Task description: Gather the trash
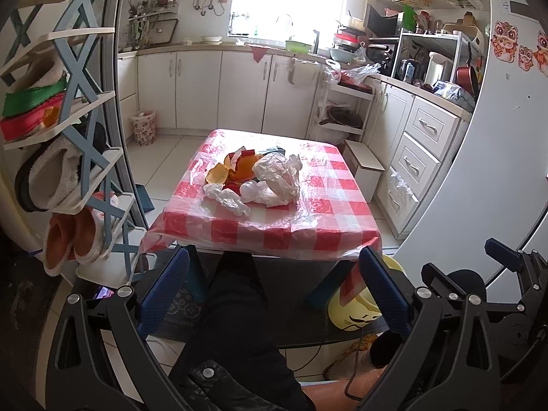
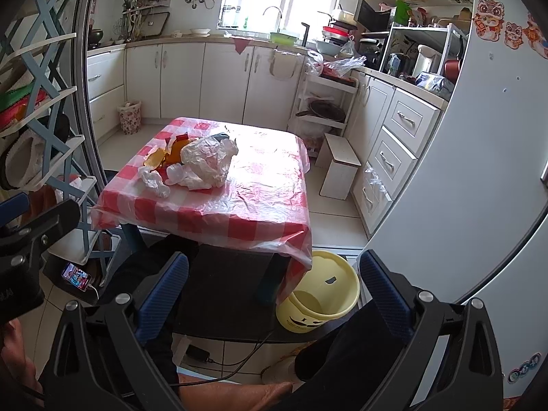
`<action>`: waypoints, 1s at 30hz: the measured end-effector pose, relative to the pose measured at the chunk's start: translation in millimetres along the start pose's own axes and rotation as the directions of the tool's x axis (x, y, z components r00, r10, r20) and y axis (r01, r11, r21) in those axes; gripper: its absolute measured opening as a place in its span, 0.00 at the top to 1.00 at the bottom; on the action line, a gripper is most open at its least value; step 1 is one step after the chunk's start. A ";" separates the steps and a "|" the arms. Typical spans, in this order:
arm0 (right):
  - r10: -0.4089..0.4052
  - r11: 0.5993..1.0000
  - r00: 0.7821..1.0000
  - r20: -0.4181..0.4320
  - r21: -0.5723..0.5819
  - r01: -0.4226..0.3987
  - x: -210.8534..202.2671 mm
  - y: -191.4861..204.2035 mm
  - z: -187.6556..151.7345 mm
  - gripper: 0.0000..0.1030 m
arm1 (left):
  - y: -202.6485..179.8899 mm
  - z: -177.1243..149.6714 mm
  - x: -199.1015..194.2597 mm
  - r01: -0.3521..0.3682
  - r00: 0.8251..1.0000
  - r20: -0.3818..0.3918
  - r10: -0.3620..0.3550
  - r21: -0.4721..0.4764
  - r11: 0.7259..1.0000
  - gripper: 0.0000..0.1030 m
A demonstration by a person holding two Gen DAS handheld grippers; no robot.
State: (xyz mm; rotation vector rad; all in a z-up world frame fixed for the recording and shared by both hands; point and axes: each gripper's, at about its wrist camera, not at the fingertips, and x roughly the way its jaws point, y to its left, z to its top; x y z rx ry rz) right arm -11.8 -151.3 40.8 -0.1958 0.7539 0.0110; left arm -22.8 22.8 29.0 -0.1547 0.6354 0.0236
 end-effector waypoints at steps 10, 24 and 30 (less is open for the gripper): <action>0.027 1.000 0.999 -0.037 0.000 -0.028 29.0 2.3 7.9 0.07 | 9.5 13.9 36.5 -0.049 0.999 -0.019 0.048 -0.021 0.999 0.08; 0.132 0.991 0.990 -0.046 0.016 -0.132 97.2 -4.2 29.1 0.07 | 8.8 42.5 115.1 -0.130 0.990 -0.066 0.129 -0.010 0.992 0.08; 0.189 0.982 0.982 -0.030 0.011 -0.188 139.2 -1.0 43.7 0.07 | 21.8 59.9 164.1 -0.138 0.988 -0.075 0.135 -0.040 0.990 0.08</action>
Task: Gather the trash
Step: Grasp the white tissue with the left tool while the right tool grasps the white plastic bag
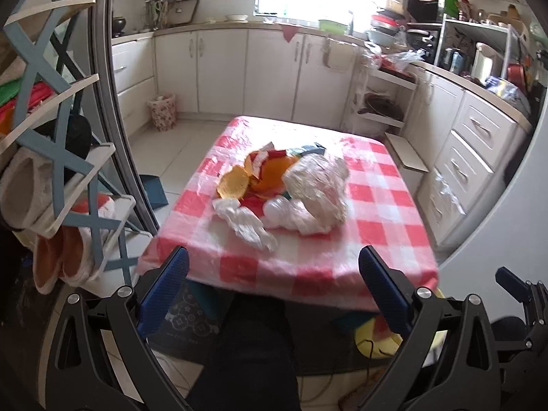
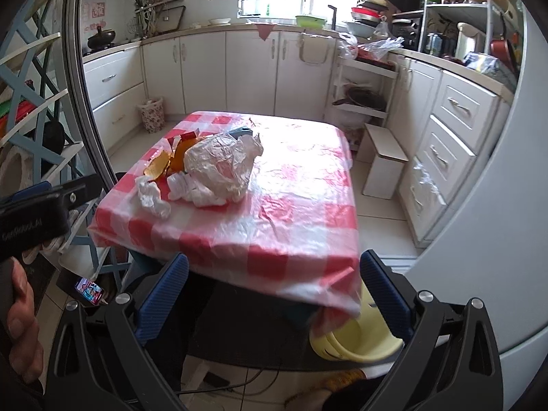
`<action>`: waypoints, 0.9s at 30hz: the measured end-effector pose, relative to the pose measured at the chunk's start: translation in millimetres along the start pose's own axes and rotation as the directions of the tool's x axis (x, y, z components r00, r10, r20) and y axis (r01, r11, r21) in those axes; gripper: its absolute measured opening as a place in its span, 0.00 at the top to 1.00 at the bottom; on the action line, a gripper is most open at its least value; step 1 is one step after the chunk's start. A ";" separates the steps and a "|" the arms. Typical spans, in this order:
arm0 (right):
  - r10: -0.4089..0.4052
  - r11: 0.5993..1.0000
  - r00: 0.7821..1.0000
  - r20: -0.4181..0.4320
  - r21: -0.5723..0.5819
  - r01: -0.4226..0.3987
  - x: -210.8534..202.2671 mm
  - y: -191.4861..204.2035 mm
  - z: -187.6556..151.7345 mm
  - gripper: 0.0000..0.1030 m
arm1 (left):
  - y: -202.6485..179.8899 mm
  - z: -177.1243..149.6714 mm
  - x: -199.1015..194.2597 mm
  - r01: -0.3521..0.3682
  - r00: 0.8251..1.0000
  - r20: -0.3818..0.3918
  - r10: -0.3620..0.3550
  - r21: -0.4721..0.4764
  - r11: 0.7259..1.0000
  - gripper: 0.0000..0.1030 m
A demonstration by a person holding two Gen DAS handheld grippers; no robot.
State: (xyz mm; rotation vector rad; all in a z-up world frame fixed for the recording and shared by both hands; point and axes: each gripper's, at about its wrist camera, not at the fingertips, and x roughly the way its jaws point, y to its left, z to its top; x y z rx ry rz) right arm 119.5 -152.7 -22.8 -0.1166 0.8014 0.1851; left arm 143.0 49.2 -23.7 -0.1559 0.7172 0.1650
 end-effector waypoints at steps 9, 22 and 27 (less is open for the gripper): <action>0.085 0.995 0.996 -0.015 -0.044 -0.086 57.4 15.6 14.0 0.11 | 34.2 8.4 85.1 -0.075 0.994 -0.090 0.069 -0.060 0.995 0.08; 0.157 0.980 0.985 -0.069 -0.114 -0.165 132.7 48.1 33.2 0.30 | 45.9 -2.4 190.3 -0.151 0.968 -0.207 0.142 -0.028 0.988 0.38; 0.158 0.977 0.986 -0.061 -0.137 -0.165 164.2 56.9 50.3 0.30 | 52.6 -6.8 201.3 -0.092 0.968 -0.238 0.077 -0.052 0.994 0.80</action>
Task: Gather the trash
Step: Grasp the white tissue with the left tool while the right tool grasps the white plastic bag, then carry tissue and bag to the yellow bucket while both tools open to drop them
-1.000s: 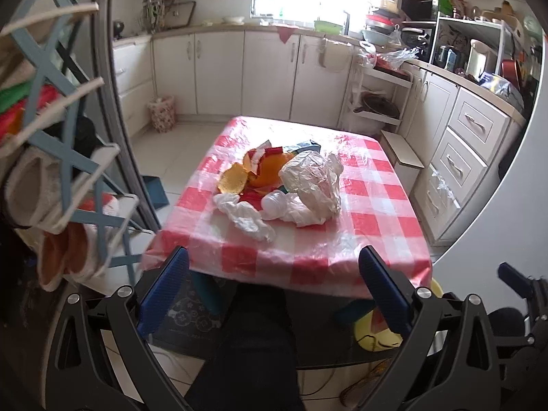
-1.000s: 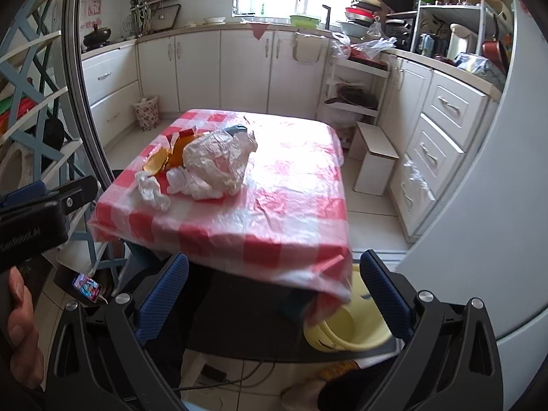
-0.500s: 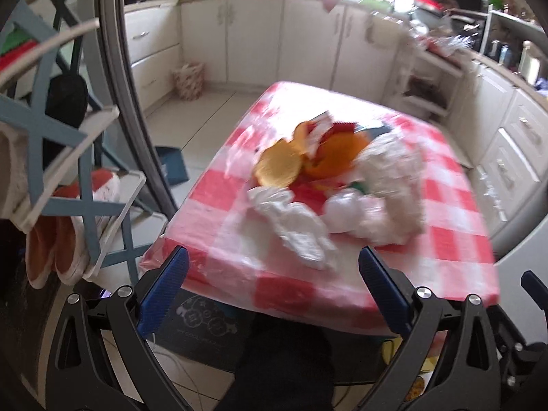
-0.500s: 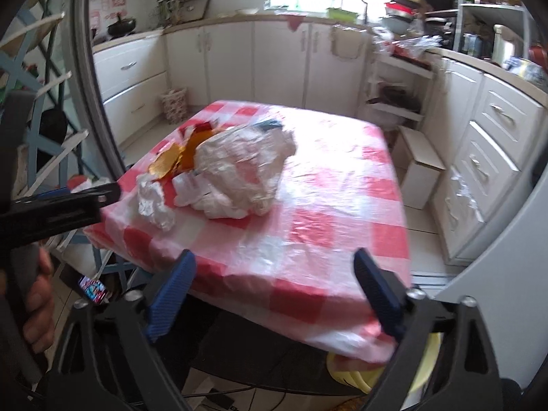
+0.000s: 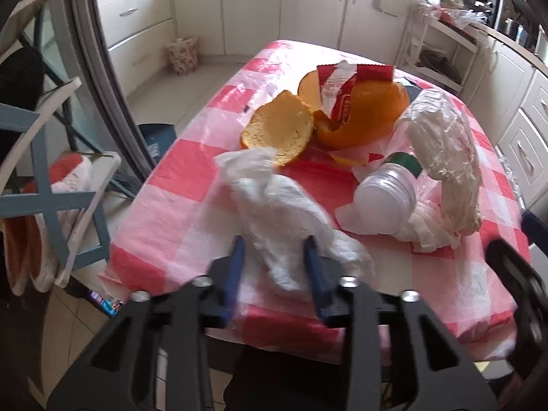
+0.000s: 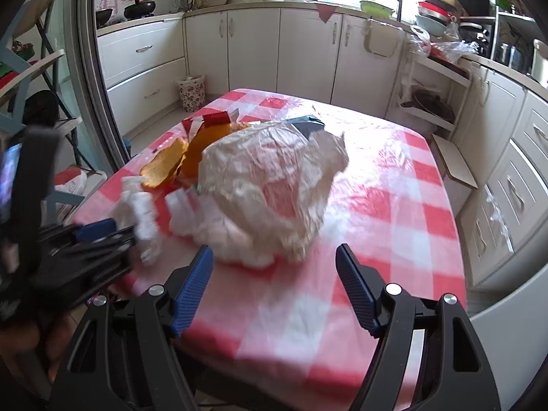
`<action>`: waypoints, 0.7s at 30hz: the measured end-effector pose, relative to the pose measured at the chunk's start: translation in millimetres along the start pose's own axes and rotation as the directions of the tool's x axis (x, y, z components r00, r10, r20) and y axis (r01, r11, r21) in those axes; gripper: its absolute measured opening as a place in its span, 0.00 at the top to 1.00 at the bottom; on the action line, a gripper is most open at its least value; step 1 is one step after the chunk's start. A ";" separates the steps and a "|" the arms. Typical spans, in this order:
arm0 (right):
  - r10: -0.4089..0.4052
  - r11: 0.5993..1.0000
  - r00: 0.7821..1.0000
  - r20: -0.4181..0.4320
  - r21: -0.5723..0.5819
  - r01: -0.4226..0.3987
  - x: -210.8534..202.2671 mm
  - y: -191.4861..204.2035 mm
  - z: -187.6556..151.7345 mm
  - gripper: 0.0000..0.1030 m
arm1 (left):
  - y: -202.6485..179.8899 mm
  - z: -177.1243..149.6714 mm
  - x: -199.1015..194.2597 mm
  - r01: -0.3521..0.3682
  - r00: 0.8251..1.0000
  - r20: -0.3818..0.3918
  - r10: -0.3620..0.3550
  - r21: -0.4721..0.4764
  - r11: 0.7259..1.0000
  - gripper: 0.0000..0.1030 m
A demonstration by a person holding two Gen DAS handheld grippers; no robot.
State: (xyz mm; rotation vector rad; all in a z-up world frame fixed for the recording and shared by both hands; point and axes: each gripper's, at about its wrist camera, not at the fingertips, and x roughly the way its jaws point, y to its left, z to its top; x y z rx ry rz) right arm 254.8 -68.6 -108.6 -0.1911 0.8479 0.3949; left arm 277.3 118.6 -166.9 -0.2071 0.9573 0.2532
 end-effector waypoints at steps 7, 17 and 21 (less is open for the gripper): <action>0.073 0.997 0.997 -0.023 0.039 -0.072 41.1 -7.1 16.6 0.61 | 18.7 -0.8 -6.6 0.090 0.996 0.022 -0.089 -0.032 0.995 0.89; 0.101 0.987 0.993 0.062 0.122 -0.108 -7.0 -32.1 4.2 0.89 | 28.4 -7.2 -37.3 0.150 0.987 0.069 -0.146 -0.049 0.987 0.91; 0.093 0.983 0.992 0.085 0.151 -0.105 -28.2 -43.1 -1.1 0.89 | 24.4 -10.2 -60.3 0.189 0.978 0.098 -0.184 -0.039 0.981 0.91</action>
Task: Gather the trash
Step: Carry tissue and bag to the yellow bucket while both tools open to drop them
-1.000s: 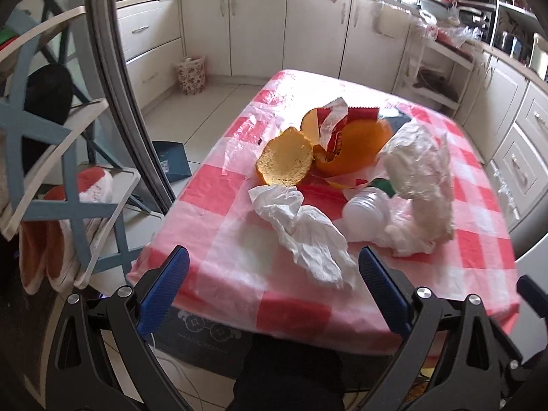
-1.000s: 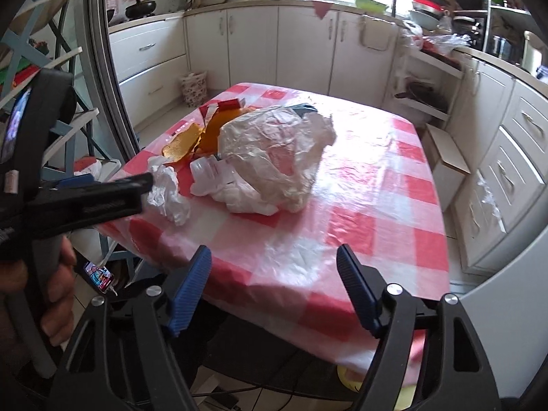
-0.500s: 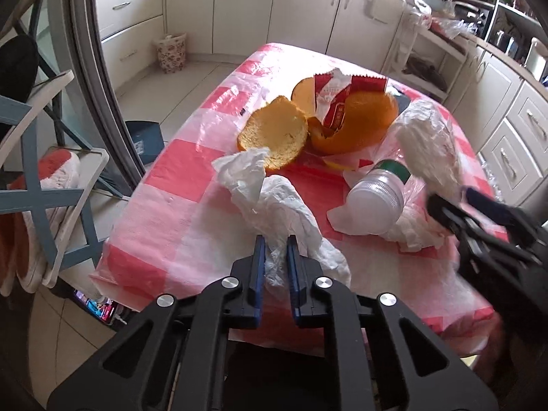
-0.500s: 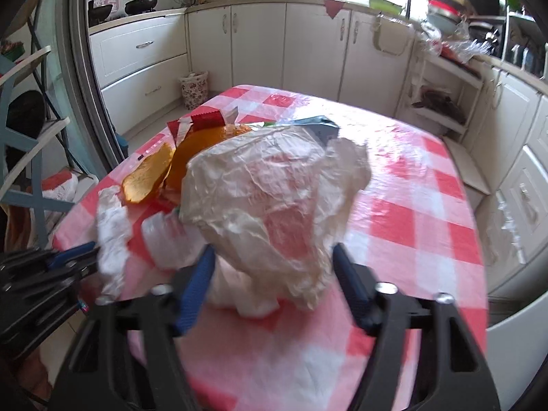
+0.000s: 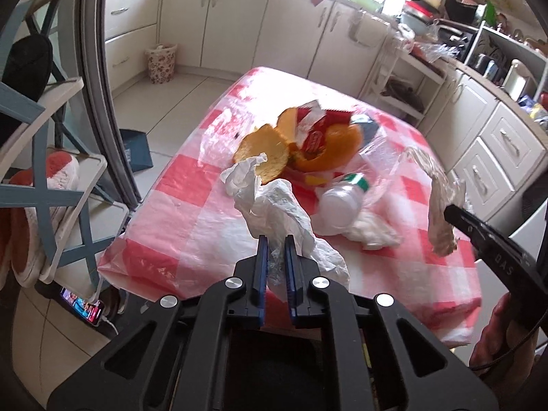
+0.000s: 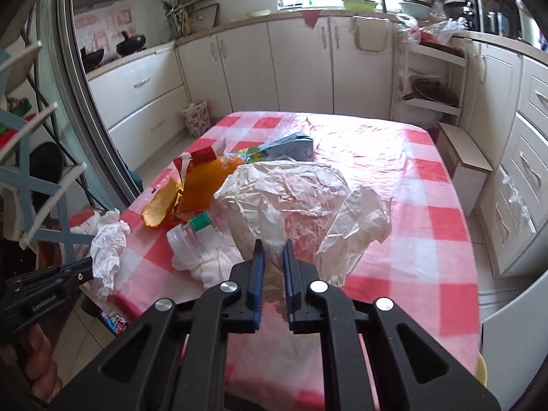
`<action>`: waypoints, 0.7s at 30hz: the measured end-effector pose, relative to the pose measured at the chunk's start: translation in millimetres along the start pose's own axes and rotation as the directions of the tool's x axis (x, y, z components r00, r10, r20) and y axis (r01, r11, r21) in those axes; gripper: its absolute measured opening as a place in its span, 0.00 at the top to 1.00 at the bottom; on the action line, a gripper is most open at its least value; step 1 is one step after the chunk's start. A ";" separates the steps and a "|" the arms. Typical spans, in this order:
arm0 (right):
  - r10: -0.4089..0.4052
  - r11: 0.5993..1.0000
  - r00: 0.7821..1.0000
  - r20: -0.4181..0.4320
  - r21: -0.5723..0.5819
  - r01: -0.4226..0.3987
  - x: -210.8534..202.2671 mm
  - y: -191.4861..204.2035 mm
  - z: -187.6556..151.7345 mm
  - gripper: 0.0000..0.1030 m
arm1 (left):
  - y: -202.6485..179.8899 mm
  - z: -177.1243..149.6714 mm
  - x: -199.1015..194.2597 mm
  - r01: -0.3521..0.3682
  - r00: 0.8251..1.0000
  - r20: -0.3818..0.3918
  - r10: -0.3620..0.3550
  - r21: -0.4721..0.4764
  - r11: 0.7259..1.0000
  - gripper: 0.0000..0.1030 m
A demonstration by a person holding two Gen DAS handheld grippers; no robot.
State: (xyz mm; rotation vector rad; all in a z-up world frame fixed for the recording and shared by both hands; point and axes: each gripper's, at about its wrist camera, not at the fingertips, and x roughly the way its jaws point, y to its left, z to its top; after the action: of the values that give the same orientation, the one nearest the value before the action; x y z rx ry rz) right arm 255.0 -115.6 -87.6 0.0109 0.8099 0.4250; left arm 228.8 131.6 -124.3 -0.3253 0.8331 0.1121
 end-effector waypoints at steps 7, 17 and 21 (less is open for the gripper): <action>-0.070 0.997 0.996 0.060 0.036 0.068 -64.2 -17.8 -24.2 0.89 | -26.9 -5.5 -40.9 0.131 0.990 0.048 -0.133 0.048 0.990 0.91; -0.263 0.948 0.964 0.035 0.194 0.252 -125.0 -88.2 -85.8 0.89 | -116.3 -32.7 -75.8 0.311 0.947 0.006 -0.322 0.238 0.920 0.91; -0.303 0.924 0.953 -0.002 0.247 0.294 -132.0 -114.8 -110.1 0.89 | -159.4 -50.2 -76.4 0.366 0.928 -0.053 -0.370 0.319 0.874 0.91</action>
State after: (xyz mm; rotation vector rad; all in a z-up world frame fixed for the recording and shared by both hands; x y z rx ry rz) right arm 138.7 -286.5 -91.2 0.1228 0.8091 0.0341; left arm 177.8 -33.1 -60.9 -0.1666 0.7514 -0.3794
